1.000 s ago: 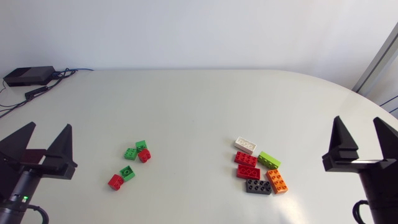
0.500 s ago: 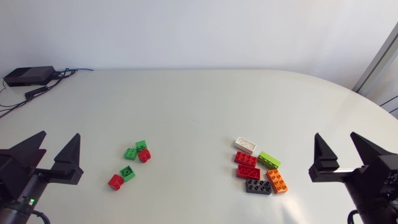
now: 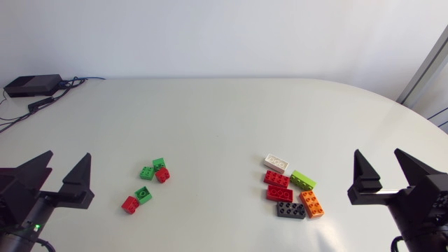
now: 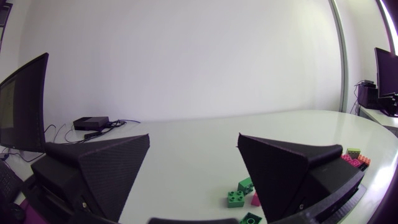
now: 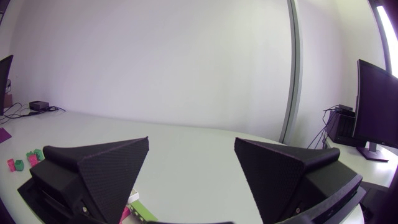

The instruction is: Sort duplo bricks by size, large to the right and small to the left

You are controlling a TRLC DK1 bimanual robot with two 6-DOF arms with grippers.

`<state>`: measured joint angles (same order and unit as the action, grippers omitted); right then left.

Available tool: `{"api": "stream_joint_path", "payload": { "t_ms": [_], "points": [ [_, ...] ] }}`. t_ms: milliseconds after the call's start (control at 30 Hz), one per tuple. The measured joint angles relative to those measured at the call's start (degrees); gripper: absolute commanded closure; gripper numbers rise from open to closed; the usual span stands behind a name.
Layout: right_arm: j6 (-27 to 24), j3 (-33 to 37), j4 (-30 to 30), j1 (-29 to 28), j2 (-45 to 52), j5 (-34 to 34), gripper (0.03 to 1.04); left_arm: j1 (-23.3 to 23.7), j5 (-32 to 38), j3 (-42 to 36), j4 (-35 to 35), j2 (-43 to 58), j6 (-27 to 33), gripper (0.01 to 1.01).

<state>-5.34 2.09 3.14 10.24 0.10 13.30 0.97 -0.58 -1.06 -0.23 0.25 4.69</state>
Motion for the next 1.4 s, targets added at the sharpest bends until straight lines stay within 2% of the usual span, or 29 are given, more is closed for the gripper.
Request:
{"api": "stream_joint_path", "payload": {
  "t_ms": [300,567,633,733,800,1400],
  "points": [
    [0.0,0.0,0.0,0.0,0.0,0.0,0.07,4.6,0.0,0.0,0.0,0.0,0.2,0.044],
    [0.0,0.0,0.0,-0.1,0.0,0.0,0.07,4.9,0.0,0.0,0.0,0.0,0.2,0.044],
    [0.0,0.0,-0.2,-2.4,0.0,-2.3,0.07,4.9,0.0,0.0,0.0,0.0,0.2,0.044],
    [0.0,0.0,-2.0,-7.4,0.0,-11.1,0.07,4.9,0.0,0.0,0.0,0.0,0.2,0.044],
    [0.0,0.0,-2.4,-8.4,0.0,-12.9,0.07,4.9,0.0,0.0,0.0,0.0,0.2,0.044],
    [0.0,0.0,-2.4,-8.8,0.0,-13.3,0.07,4.9,0.0,0.0,0.0,0.0,0.2,0.044]
  ]
}}
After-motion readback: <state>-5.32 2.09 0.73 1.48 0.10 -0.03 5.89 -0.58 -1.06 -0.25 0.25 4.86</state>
